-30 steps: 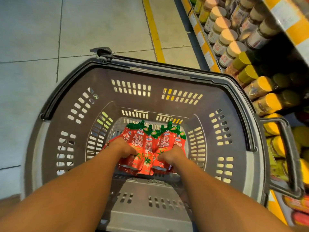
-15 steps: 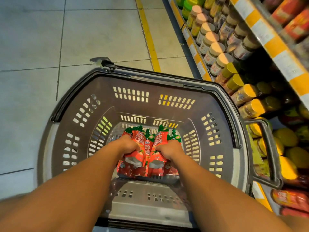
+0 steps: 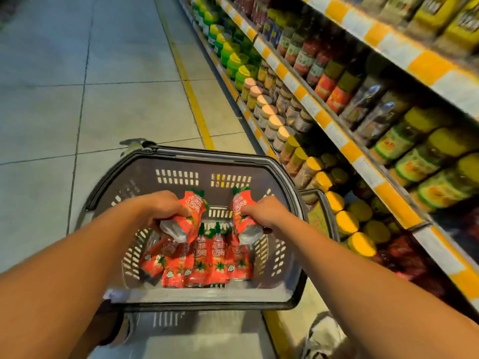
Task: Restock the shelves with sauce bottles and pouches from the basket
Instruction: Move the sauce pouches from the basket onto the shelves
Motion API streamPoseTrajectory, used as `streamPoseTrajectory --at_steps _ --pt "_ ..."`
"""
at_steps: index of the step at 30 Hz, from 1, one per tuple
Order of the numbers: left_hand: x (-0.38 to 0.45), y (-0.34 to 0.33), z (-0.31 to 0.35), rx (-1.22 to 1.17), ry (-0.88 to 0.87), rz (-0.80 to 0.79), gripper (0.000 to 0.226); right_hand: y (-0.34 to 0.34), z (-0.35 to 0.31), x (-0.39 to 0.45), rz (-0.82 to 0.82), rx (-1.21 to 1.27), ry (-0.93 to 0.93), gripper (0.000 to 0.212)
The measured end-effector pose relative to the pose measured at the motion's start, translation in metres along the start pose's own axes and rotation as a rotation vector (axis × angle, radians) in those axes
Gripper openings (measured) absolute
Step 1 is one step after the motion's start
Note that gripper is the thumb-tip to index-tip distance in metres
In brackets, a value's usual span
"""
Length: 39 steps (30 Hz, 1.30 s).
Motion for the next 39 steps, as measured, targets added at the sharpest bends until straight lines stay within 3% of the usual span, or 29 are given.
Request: streamPoseTrajectory --at_steps 2,9,13,16,21,29,34,39 --pt "-0.016 0.002 0.010 -0.053 -0.038 0.019 0.032 0.021 -0.009 -0.023 0.029 0.066 0.023 0.023" --pt "-0.071 -0.025 0.066 -0.211 -0.225 0.022 0.032 0.087 -0.023 -0.109 0.166 0.289 0.165 0.044" --pt "-0.106 -0.056 0.108 -0.300 -0.360 0.002 0.036 0.116 0.000 -0.155 0.217 0.600 0.212 0.014" --pt "-0.132 -0.083 0.140 -0.397 -0.408 -0.002 0.037 0.138 0.023 -0.186 0.215 0.745 0.218 0.010" --pt "-0.168 -0.129 0.186 -0.445 -0.459 -0.047 0.029 0.186 0.051 -0.228 0.279 0.773 0.211 0.023" --pt "-0.172 -0.217 0.257 -0.232 -0.523 -0.228 0.013 0.278 0.151 -0.291 0.615 0.789 0.178 0.019" --pt "-0.162 -0.276 0.298 -0.086 -0.570 -0.279 0.029 0.302 0.204 -0.301 0.818 0.797 0.130 0.011" --pt "-0.148 -0.325 0.339 -0.020 -0.619 -0.269 0.026 0.317 0.228 -0.287 1.006 0.672 0.133 0.010"
Point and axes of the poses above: each hand's wrist, its own x-axis towards the middle knuckle, its own y-axis out of the back of the hand, z = x × y, the point moved 2 cm from there along x, towards the middle knuckle, and after that the axes turned 7 degrees about x, right-handed, at the moved point
